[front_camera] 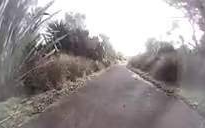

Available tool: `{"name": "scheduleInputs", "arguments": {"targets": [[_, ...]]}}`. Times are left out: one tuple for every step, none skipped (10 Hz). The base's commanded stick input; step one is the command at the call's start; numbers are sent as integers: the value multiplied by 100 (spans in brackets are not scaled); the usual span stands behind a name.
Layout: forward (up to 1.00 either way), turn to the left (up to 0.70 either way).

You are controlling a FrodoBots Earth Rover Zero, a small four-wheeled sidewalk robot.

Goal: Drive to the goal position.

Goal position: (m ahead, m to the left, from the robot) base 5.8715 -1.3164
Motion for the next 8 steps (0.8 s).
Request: {"name": "scheduleInputs", "arguments": {"targets": [[70,0],[70,0],[70,0],[70,0],[70,-11],[70,-35],[70,-35],[70,-35]]}}
